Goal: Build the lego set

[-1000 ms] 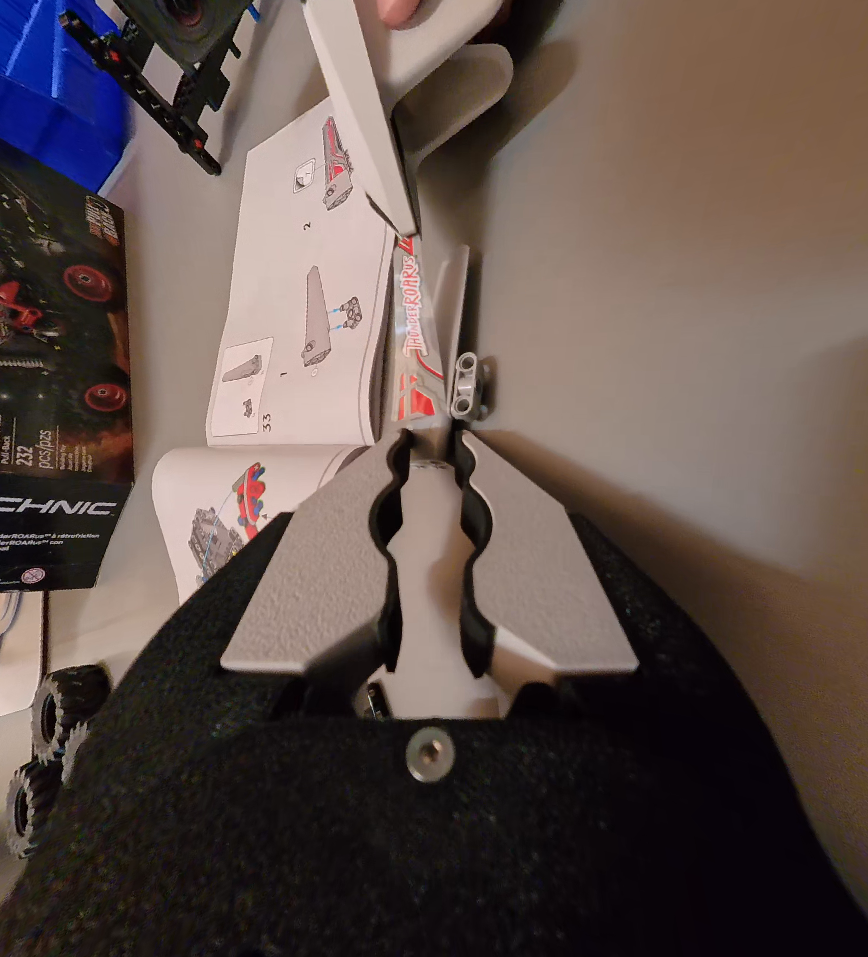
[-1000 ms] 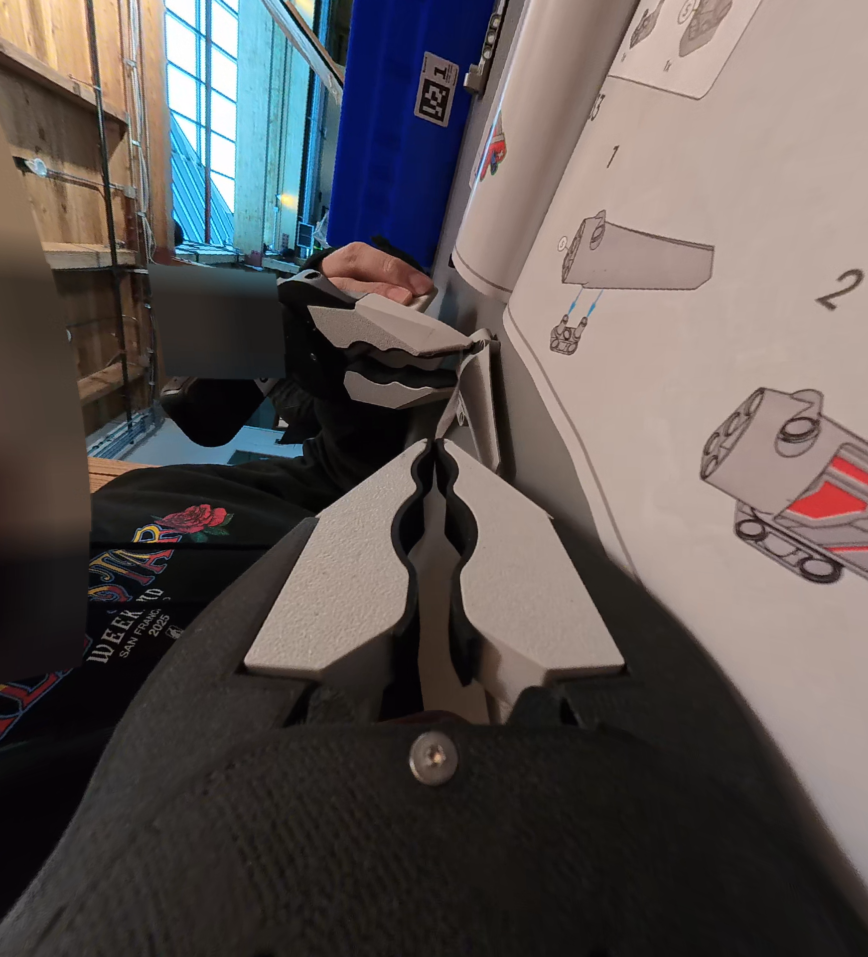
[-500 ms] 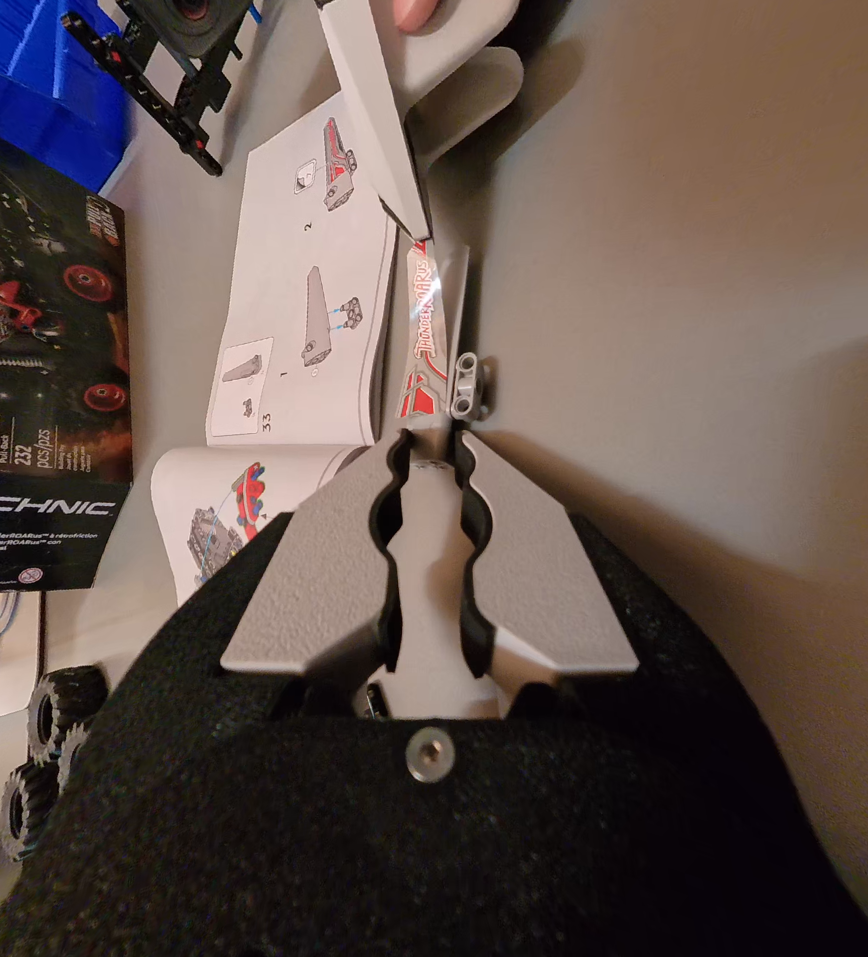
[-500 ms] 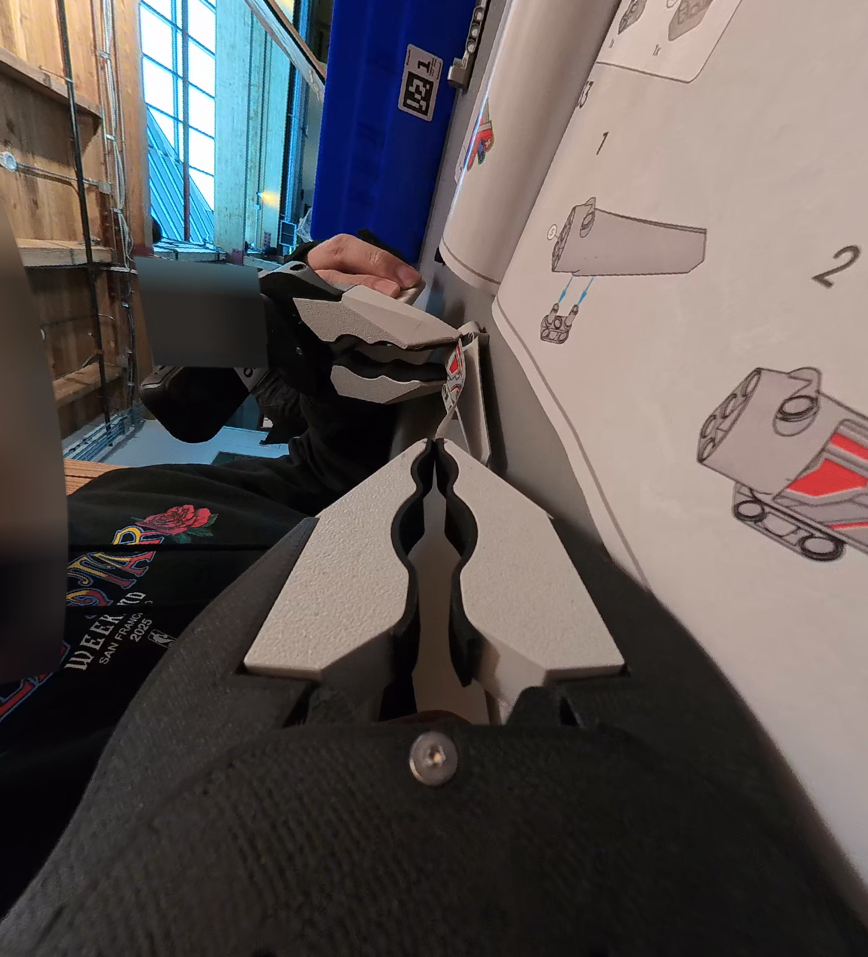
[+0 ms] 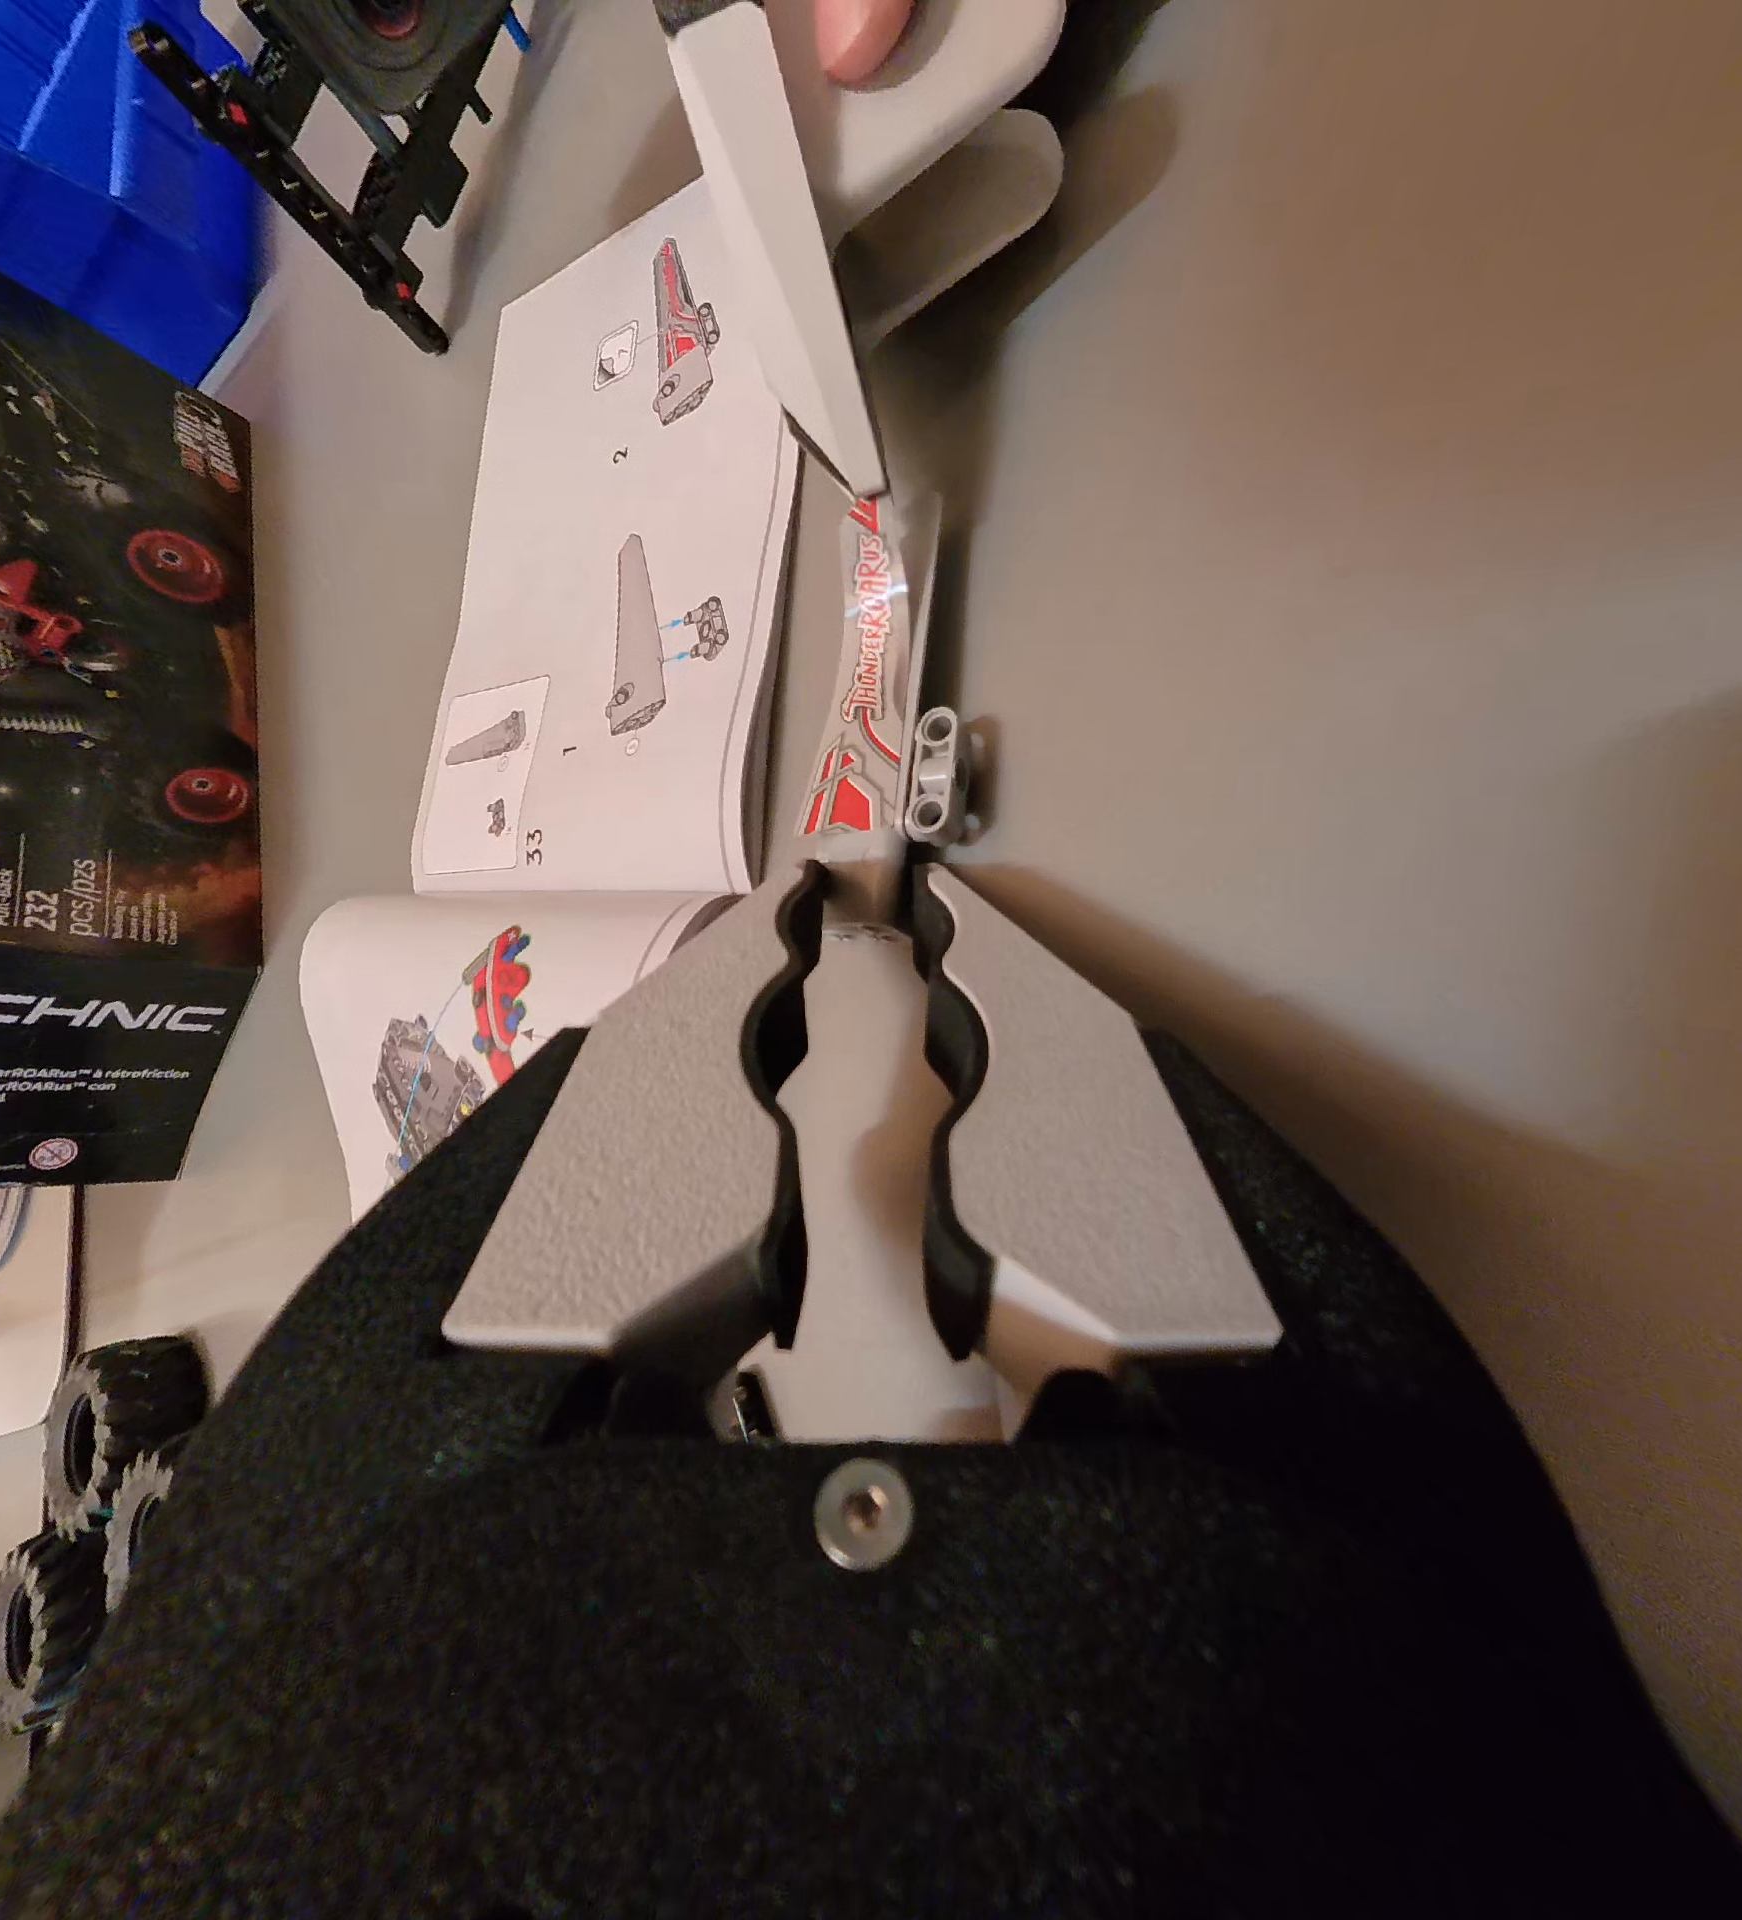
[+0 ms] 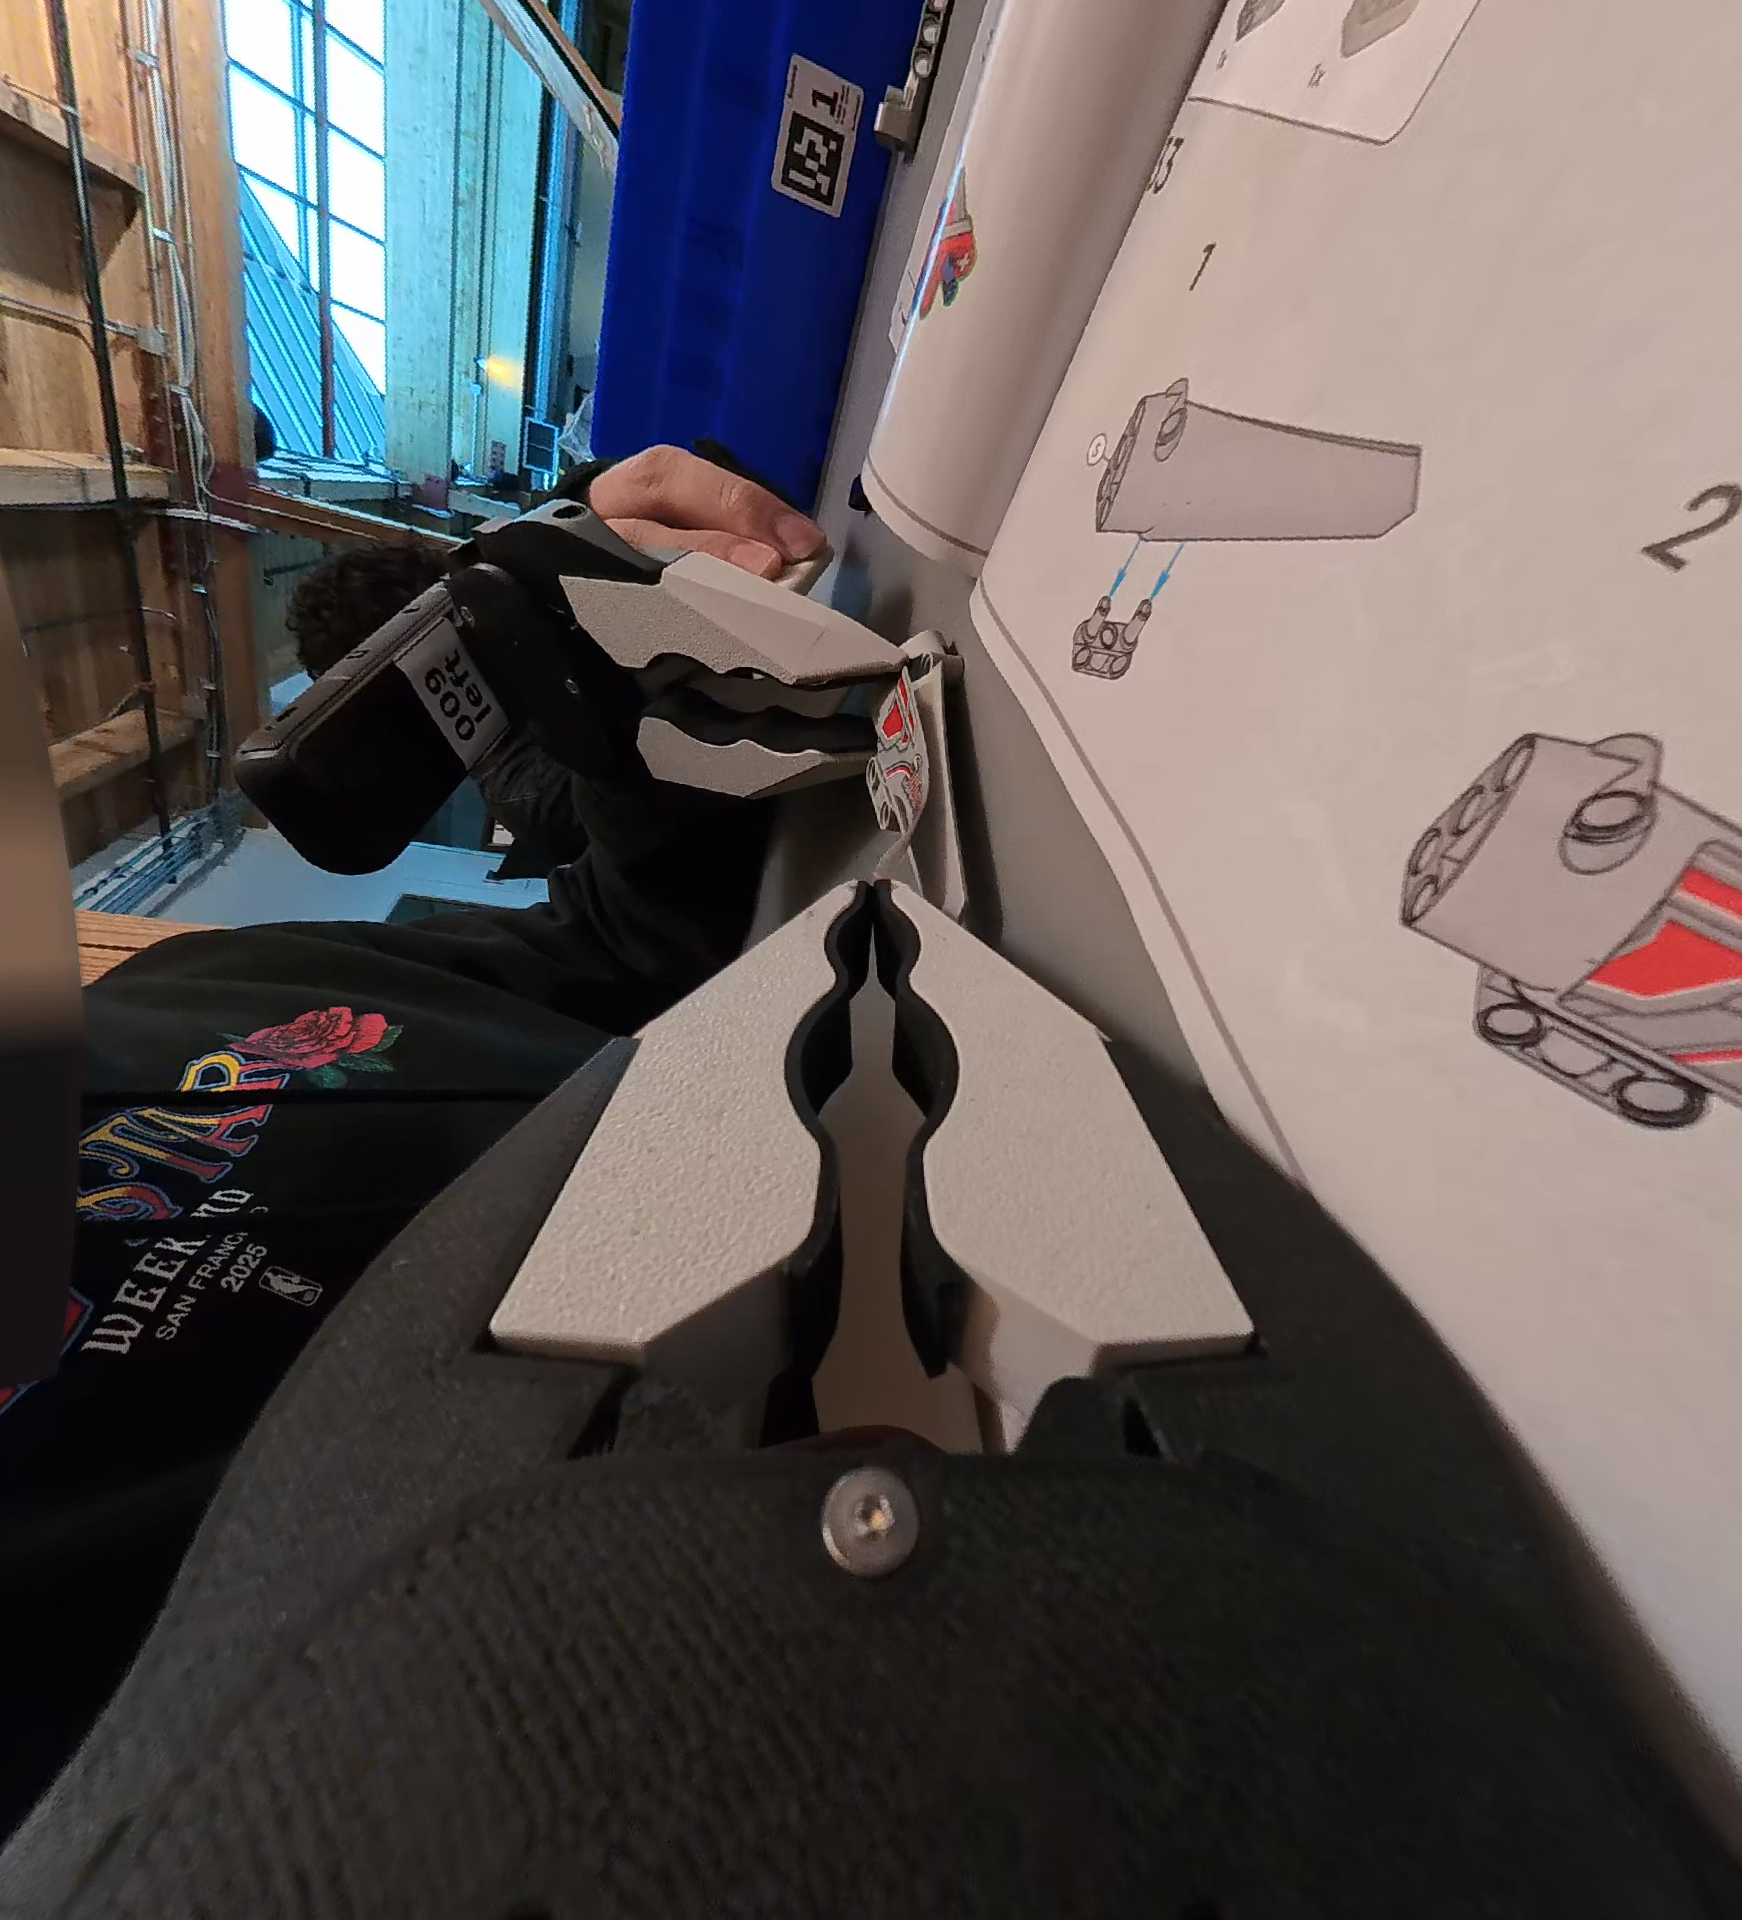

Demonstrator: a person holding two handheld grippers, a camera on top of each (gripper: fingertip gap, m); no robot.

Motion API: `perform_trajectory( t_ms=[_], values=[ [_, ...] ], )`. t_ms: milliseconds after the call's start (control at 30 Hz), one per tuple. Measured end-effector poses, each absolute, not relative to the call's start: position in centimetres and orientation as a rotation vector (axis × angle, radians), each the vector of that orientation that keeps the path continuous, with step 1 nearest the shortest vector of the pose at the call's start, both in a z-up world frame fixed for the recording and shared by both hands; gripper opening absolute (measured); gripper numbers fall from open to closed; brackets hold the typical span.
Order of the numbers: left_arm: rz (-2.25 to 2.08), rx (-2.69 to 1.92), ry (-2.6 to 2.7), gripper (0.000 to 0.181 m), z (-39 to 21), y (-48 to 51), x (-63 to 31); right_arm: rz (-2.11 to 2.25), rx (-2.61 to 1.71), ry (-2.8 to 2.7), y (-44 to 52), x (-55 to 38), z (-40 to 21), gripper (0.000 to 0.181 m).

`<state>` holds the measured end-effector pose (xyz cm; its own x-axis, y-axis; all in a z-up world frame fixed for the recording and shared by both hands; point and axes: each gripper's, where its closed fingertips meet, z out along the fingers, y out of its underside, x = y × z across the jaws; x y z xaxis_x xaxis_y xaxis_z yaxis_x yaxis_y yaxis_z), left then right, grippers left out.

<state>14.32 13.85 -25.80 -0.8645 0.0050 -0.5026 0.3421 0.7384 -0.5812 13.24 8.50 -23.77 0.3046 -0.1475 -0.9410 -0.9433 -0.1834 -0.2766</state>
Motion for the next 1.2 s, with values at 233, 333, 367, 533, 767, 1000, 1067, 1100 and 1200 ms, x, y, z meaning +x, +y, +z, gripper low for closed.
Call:
perform_trajectory(
  t_ms=[233, 333, 367, 533, 767, 1000, 1067, 1100, 1200],
  values=[
    [-0.950, 0.265, 2.461, 0.014, -25.8, 13.9, 14.3, 0.988, -1.600, 1.029, 8.5, 13.2, -24.0, 0.000],
    [-0.951, 0.264, 2.461, 0.014, -25.8, 13.9, 14.3, 0.988, -1.604, 1.028, 8.5, 13.2, -24.0, 0.000],
    [-0.951, 0.265, 2.461, 0.014, -25.8, 13.9, 14.3, 0.989, -1.603, 1.028, 8.5, 13.2, -24.0, 0.000],
    [-0.945, 0.273, 2.456, 0.014, -25.8, 13.9, 14.4, 1.022, -1.567, 1.029, 8.4, 13.3, -23.6, 0.000],
    [-0.897, 0.309, 2.436, 0.014, -25.8, 13.7, 14.4, 1.065, -1.526, 1.029, 8.4, 13.4, -23.2, 0.000],
    [-0.752, 0.387, 2.391, 0.013, -25.8, 13.5, 14.4, 1.085, -1.484, 1.020, 8.3, 13.6, -22.6, 0.000],
    [-0.709, 0.408, 2.373, 0.013, -25.8, 13.5, 14.5, 1.096, -1.464, 1.020, 8.3, 13.5, -22.4, 0.000],
    [-0.688, 0.415, 2.368, 0.013, -25.8, 13.4, 14.5, 1.104, -1.457, 1.017, 8.3, 13.4, -22.3, 0.000],
    [-0.635, 0.417, 2.359, 0.013, -25.8, 13.4, 14.5, 1.115, -1.436, 1.021, 8.4, 13.4, -22.1, 0.000]
  ],
)
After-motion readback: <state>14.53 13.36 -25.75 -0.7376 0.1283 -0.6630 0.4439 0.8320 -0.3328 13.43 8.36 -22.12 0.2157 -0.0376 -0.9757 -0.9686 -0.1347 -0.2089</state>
